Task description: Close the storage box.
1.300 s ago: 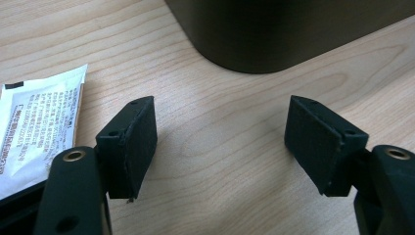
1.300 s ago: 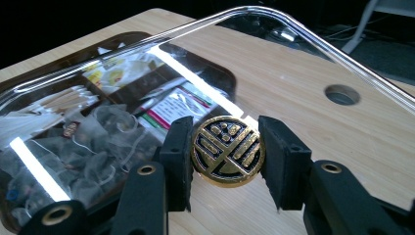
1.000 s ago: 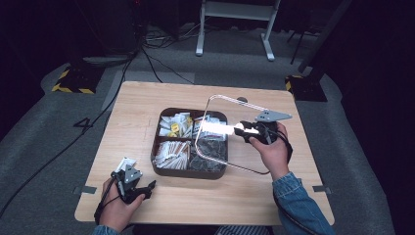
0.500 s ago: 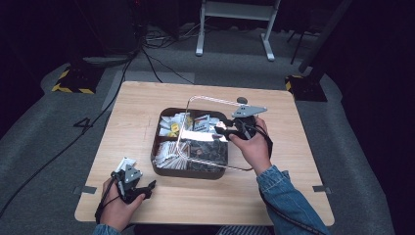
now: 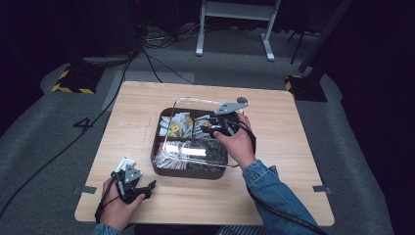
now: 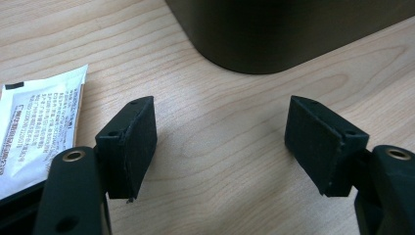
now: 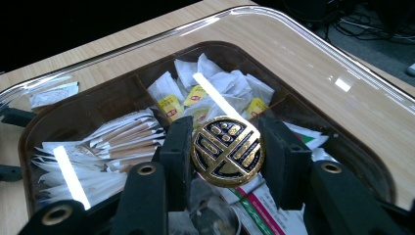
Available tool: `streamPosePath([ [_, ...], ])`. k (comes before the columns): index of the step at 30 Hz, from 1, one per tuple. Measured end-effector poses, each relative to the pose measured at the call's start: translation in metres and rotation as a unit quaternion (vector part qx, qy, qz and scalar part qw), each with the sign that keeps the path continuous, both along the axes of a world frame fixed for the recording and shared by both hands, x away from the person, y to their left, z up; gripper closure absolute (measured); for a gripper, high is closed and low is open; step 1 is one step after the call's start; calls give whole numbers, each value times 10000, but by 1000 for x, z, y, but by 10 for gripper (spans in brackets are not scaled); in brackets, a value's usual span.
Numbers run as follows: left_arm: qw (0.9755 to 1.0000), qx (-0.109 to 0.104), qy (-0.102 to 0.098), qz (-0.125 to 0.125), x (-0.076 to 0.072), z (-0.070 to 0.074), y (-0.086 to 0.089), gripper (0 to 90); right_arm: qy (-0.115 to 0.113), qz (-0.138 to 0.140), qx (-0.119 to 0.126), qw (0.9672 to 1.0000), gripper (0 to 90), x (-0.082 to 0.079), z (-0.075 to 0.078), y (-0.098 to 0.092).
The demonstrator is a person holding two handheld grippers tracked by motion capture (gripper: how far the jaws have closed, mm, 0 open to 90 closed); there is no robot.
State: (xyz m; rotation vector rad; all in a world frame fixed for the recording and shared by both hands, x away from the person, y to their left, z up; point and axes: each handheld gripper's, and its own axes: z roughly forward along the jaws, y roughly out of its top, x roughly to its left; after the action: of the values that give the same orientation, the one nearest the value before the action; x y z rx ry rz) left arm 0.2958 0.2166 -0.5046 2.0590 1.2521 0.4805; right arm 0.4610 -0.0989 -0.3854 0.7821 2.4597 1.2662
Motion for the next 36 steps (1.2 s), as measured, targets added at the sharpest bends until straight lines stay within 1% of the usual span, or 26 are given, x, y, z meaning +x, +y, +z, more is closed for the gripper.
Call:
streamPosePath([
  [7, 10000, 4, -13, 6, 0, 0, 0, 284, 24, 139, -92, 9999, 591, 4, -10, 18],
  [16, 10000, 3, -13, 10, 0, 0, 0, 284, 127, 235, -197, 9994, 590, 8, -27, 36],
  [25, 10000, 5, -16, 9, 0, 0, 0, 284, 179, 254, -236, 9992, 591, 11, -37, 44],
  [30, 10000, 3, -14, 9, 0, 0, 0, 284, 176, 271, -371, 9988, 590, 12, -42, 48],
  [36, 10000, 2, -14, 7, 0, 0, 0, 284, 212, 254, -377, 9987, 590, 13, -47, 51],
])
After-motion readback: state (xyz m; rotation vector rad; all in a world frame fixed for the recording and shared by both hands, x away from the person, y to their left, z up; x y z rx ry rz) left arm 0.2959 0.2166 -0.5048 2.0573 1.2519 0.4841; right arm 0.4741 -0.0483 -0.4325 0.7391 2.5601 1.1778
